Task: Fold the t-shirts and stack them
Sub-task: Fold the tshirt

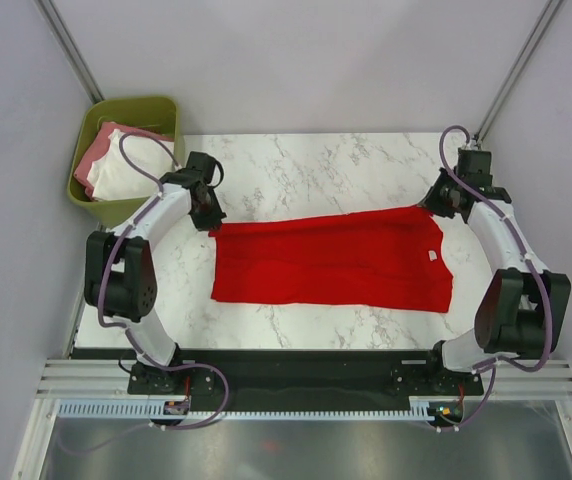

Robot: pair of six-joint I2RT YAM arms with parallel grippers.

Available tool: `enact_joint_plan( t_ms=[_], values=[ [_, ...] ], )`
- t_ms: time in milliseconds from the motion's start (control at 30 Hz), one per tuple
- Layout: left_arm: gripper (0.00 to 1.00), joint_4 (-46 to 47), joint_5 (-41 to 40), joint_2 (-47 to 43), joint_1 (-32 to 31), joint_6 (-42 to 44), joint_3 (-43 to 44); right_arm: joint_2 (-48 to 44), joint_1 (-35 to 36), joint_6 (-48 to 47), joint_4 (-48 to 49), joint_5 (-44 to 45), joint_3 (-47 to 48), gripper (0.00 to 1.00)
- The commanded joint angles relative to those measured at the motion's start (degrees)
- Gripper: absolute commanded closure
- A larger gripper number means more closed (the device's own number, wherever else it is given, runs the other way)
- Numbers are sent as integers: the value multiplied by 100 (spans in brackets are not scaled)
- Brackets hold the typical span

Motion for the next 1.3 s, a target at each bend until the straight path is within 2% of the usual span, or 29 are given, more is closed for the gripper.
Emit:
enact_joint_plan(
  t_ms=[0,533,700,800,900,933,1033,1133,1267],
  values=[
    [98,298,-277,-584,-90,103,-387,-462,-24,-76,101,279,-300,100],
    [98,483,-434,-1297,-416,-328,-1767,-1788,-24,38,-128,762,-1671,99],
    [98,527,-671,-1192,-416,-215,-1803,-2333,-24,74,-128,1272,-2260,91],
    [96,536,-742,-1060,-416,-109,-1698,-2649,-24,65,-216,1431,-2427,77],
    [79,562,-699,-1199,-416,-30,-1627,-2870,-16,-31,-198,1431,-2472,61],
    [67,562,-672,-1252,-416,-12,-1592,-2845,-7,-66,-224,1431,-2446,58],
    [49,562,-567,-1516,-416,41,-1505,-2765,2,-145,-172,1231,-2375,50],
    [41,510,-453,-1683,-416,50,-1399,-2432,89,-154,-67,1027,-2226,50],
    [39,457,-128,-1649,-626,-29,-1162,-1519,362,-339,-224,1105,-1578,51]
  ],
)
